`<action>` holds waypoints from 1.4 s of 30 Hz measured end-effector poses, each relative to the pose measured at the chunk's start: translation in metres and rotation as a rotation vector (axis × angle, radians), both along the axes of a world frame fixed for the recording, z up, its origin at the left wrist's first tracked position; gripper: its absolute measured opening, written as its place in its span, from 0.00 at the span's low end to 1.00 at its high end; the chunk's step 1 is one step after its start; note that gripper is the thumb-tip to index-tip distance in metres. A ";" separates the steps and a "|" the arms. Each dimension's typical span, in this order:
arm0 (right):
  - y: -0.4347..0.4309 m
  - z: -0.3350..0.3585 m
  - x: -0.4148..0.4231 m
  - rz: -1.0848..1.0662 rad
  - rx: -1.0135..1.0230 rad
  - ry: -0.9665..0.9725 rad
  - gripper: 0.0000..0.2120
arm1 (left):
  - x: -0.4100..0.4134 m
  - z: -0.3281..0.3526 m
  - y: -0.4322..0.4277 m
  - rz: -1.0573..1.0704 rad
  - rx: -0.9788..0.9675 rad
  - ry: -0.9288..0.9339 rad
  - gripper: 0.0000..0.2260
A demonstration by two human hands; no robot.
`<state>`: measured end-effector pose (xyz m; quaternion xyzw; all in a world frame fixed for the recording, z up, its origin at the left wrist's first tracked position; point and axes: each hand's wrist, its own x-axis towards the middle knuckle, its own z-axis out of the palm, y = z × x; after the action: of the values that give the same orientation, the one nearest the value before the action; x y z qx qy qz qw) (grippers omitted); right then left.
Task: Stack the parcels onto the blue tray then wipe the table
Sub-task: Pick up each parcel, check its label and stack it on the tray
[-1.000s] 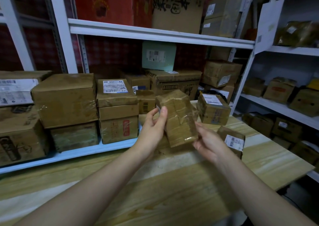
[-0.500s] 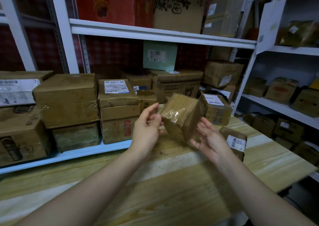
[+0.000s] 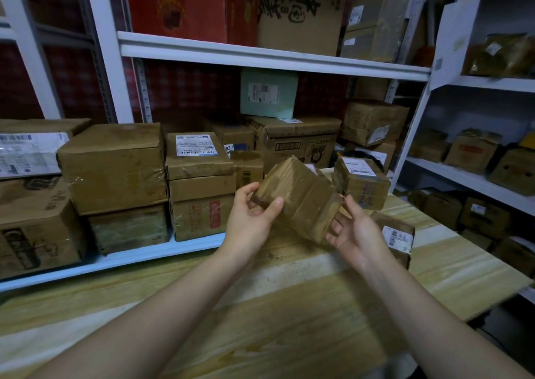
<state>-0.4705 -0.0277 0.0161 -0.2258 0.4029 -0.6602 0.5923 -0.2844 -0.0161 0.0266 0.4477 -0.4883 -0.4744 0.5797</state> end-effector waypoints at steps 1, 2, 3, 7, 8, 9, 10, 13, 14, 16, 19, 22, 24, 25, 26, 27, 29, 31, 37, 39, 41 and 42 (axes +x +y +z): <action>0.000 0.000 -0.001 0.008 -0.006 0.018 0.11 | 0.001 -0.001 -0.002 0.013 0.016 0.013 0.25; 0.000 -0.001 -0.004 0.010 -0.012 0.045 0.11 | 0.002 -0.002 -0.004 0.022 0.036 0.031 0.24; 0.001 -0.002 -0.005 0.013 -0.018 0.075 0.11 | 0.003 -0.002 -0.005 0.023 0.061 0.050 0.22; 0.002 -0.005 -0.011 0.017 -0.030 0.139 0.16 | 0.002 -0.002 -0.007 -0.049 0.168 0.173 0.17; 0.003 -0.005 -0.011 0.026 -0.030 0.137 0.17 | 0.002 -0.002 -0.007 -0.065 0.203 0.201 0.17; 0.004 -0.005 -0.010 0.039 -0.029 0.126 0.18 | 0.002 -0.001 -0.008 -0.080 0.245 0.221 0.17; 0.006 -0.004 -0.009 0.053 -0.030 0.108 0.18 | 0.003 0.000 -0.007 -0.096 0.294 0.235 0.17; 0.008 -0.002 -0.007 0.104 -0.064 0.064 0.18 | 0.004 0.000 -0.006 -0.131 0.425 0.231 0.17; 0.008 -0.001 -0.006 0.114 -0.078 0.049 0.18 | 0.003 -0.001 -0.005 -0.129 0.446 0.205 0.18; 0.009 0.000 -0.004 0.130 -0.105 0.037 0.16 | 0.000 -0.003 -0.005 -0.100 0.460 0.150 0.20; 0.009 0.003 -0.001 0.145 -0.119 0.051 0.12 | -0.002 -0.005 -0.007 -0.084 0.508 0.146 0.22; 0.011 0.004 -0.001 0.138 -0.129 0.022 0.09 | -0.001 -0.003 -0.007 -0.116 0.575 0.182 0.24; 0.012 0.005 -0.002 0.135 -0.150 -0.013 0.11 | 0.000 -0.004 -0.007 -0.143 0.623 0.197 0.25; 0.012 0.005 -0.002 0.134 -0.162 -0.016 0.12 | 0.000 -0.006 -0.007 -0.148 0.641 0.206 0.24; 0.011 0.005 -0.003 0.137 -0.172 -0.005 0.13 | 0.001 -0.006 -0.007 -0.148 0.653 0.215 0.24; 0.011 0.005 -0.004 0.143 -0.180 0.015 0.14 | 0.001 -0.008 -0.008 -0.142 0.659 0.227 0.24; 0.010 0.003 -0.006 0.156 -0.198 0.078 0.17 | 0.002 -0.009 -0.010 -0.140 0.664 0.260 0.22; 0.009 0.000 -0.008 0.168 -0.215 0.127 0.21 | 0.003 -0.009 -0.010 -0.146 0.668 0.300 0.16; 0.006 -0.004 -0.010 0.131 -0.159 0.181 0.21 | 0.002 -0.006 -0.007 -0.148 0.621 0.320 0.06; 0.006 -0.006 -0.010 0.126 -0.137 0.178 0.14 | 0.004 -0.006 -0.008 -0.115 0.581 0.353 0.13; 0.008 -0.005 -0.009 0.128 -0.123 0.177 0.11 | 0.003 -0.004 -0.006 -0.094 0.557 0.406 0.16; 0.008 -0.005 -0.009 0.127 -0.121 0.183 0.15 | 0.003 -0.002 -0.004 -0.091 0.552 0.444 0.14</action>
<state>-0.4796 -0.0193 0.0113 -0.3455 0.3998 -0.6210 0.5789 -0.2811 -0.0205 0.0247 0.4511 -0.2232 -0.6996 0.5072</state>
